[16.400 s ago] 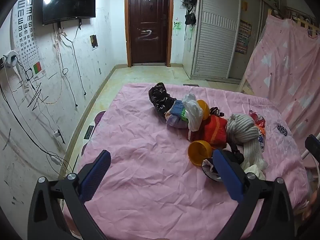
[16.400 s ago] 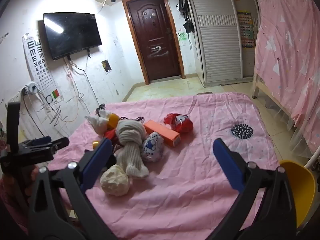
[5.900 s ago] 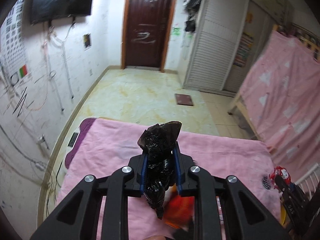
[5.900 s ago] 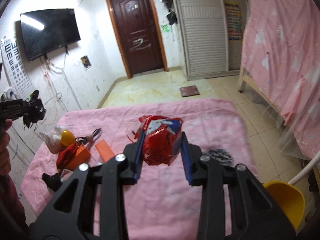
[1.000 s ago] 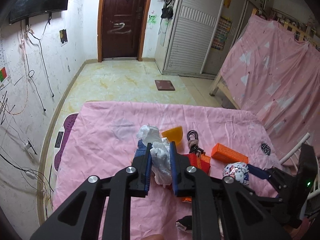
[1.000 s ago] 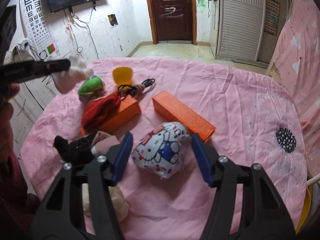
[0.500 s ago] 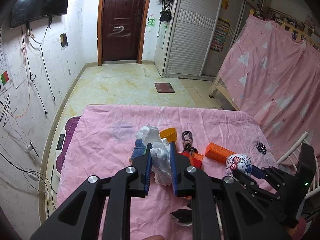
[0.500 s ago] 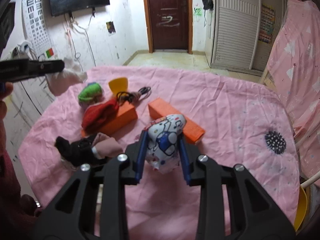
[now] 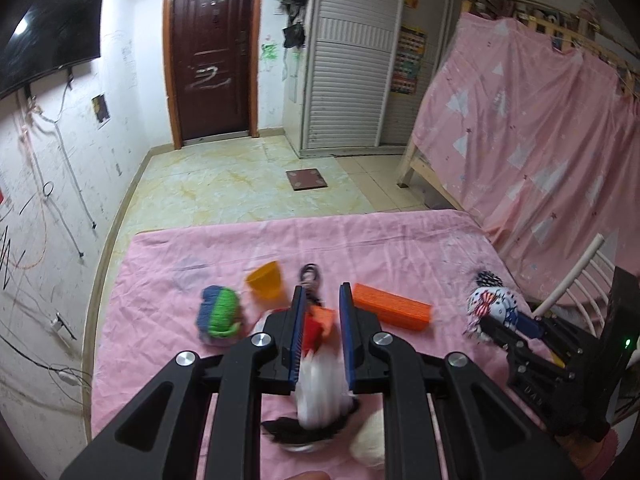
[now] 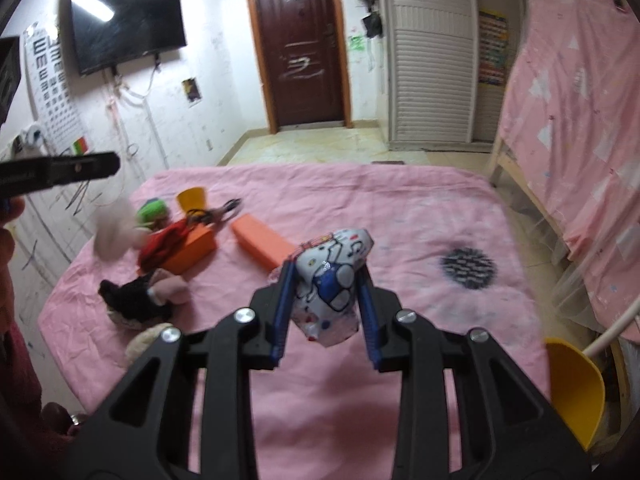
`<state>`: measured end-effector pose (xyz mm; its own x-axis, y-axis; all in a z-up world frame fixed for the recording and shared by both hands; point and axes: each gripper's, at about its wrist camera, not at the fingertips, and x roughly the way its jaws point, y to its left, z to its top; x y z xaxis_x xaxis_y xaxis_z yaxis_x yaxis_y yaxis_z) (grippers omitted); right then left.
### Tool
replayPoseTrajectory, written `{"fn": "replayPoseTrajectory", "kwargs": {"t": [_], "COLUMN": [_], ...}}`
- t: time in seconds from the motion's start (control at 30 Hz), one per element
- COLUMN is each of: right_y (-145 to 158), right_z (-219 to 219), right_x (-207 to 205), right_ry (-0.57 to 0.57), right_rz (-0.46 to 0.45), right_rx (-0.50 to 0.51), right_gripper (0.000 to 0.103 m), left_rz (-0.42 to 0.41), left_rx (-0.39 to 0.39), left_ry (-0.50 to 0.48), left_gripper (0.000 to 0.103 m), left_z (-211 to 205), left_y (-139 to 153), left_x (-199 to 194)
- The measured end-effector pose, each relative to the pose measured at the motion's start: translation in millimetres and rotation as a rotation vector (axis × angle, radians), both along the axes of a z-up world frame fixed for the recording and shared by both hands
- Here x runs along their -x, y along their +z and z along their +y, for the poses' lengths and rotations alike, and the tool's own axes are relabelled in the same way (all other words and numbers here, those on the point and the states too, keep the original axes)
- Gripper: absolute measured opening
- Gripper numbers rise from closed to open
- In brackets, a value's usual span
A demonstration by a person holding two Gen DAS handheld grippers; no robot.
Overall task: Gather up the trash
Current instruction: 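Carry tissue and pouch to the yellow bin and release both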
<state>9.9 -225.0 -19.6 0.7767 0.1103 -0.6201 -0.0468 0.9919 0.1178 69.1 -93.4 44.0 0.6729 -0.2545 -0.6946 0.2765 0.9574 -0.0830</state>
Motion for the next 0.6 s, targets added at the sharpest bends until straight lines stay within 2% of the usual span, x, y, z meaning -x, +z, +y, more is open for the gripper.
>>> {"fn": "replayPoseTrajectory", "kwargs": {"t": [0.17,0.3,0.43,0.5,0.53,0.57,0.6], "right_y": [1,-3,-5,-6,-6,-7,-7], "right_z": [-38,-63,-81,-86,-88,-89,-89], "right_x": [17,27,31,33,34,34,34], "right_ry": [-0.08,-0.127,-0.156,-0.163,-0.164,-0.165,-0.166], "right_rz": [-0.016,-0.023,-0.032,-0.038,-0.04,-0.04,-0.039], "right_rx": [-0.022,-0.04,-0.064,-0.071,-0.074,-0.075,-0.076], "right_gripper": [0.029,0.029,0.029,0.03,0.03,0.03,0.03], "left_rz": [-0.014,-0.022,0.006,0.05,0.063,0.062,0.067], "left_rx": [-0.024,-0.062,-0.105,-0.117,-0.139,-0.159,-0.172], "left_ry": [-0.05,-0.03,-0.032,-0.047,-0.047,-0.037,-0.028], "left_gripper": [0.009,0.009,0.009,0.011,0.018,0.037,0.049], "left_z": [-30,-37,-43,-44,-45,-45,-44], "left_y": [3,2,-3,-9,-14,-18,-21], "left_x": [6,7,8,4,2,2,2]}}
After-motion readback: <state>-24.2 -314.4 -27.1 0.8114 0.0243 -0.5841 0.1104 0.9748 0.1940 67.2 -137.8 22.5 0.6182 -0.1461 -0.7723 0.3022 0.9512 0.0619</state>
